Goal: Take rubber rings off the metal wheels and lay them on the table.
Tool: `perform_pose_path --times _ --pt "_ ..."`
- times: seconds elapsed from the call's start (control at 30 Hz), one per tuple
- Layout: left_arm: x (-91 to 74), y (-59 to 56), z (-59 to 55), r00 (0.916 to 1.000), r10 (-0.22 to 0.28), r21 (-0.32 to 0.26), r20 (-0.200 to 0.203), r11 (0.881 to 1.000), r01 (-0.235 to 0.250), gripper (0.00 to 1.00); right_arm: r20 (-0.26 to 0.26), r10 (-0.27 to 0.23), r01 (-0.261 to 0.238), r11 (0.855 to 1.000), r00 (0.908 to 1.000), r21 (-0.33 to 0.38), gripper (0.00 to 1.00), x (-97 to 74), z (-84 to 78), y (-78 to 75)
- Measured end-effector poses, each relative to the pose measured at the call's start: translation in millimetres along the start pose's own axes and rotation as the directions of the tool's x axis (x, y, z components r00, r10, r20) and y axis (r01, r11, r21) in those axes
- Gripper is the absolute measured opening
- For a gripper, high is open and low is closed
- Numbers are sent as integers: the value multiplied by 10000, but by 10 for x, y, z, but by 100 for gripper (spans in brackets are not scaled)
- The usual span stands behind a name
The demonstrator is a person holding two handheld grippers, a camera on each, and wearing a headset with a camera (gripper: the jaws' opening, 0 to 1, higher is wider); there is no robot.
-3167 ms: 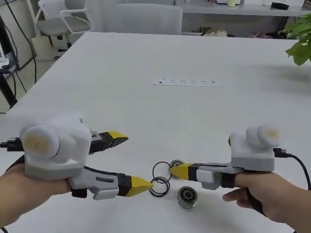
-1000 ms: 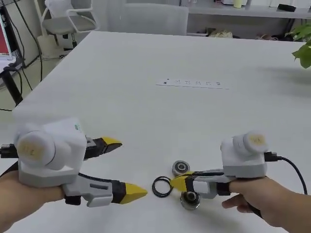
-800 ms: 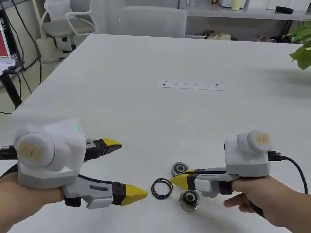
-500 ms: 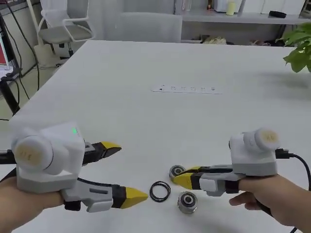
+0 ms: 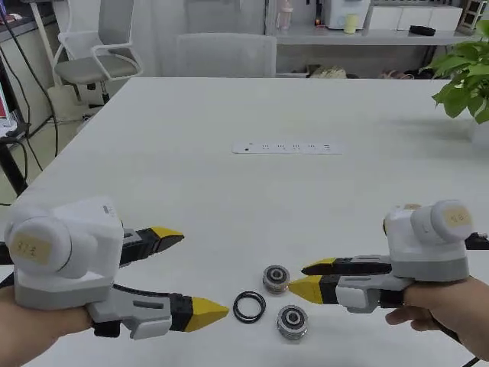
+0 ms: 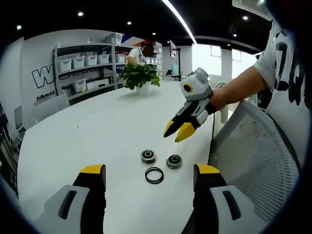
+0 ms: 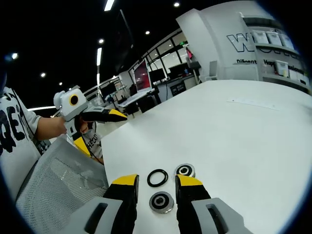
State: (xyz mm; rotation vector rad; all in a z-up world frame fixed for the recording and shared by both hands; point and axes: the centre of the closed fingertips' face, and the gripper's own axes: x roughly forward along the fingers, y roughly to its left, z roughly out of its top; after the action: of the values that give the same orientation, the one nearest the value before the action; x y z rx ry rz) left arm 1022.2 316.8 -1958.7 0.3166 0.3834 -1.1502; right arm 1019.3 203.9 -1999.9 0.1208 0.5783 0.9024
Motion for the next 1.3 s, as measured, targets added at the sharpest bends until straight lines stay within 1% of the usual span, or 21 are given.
perform_pose_path --times 0.27,0.4,0.5,0.73,1.0,1.17,1.3 --pt "-46 -14 -6 10000 81 -97 28 9999 -81 72 19 -309 309 9973 9995 -663 37 -210 -5 25" --pt "-65 -17 -22 9999 127 -153 10 9998 -127 73 -142 -518 498 9920 9986 -1159 44 -307 -50 49" --pt "-80 -30 -31 9999 146 -200 0 9997 -146 74 -171 -586 559 9899 9981 -1300 49 -353 -69 60" --pt "-141 -60 -46 9998 209 -267 -13 9994 -209 75 -351 -851 776 9813 9958 -1762 53 -509 -161 125" --pt "-215 -99 -88 9995 306 -422 -70 9986 -308 75 -542 -1000 872 9757 9935 -2010 60 -608 -270 194" --pt "-251 -131 -102 9994 330 -475 -85 9983 -334 75 -491 -1134 1018 9756 9923 -1944 64 -673 -297 211" --pt "-280 -143 -120 9992 394 -562 -81 9976 -397 75 -388 -1274 1172 9727 9911 -2004 67 -743 -309 232"
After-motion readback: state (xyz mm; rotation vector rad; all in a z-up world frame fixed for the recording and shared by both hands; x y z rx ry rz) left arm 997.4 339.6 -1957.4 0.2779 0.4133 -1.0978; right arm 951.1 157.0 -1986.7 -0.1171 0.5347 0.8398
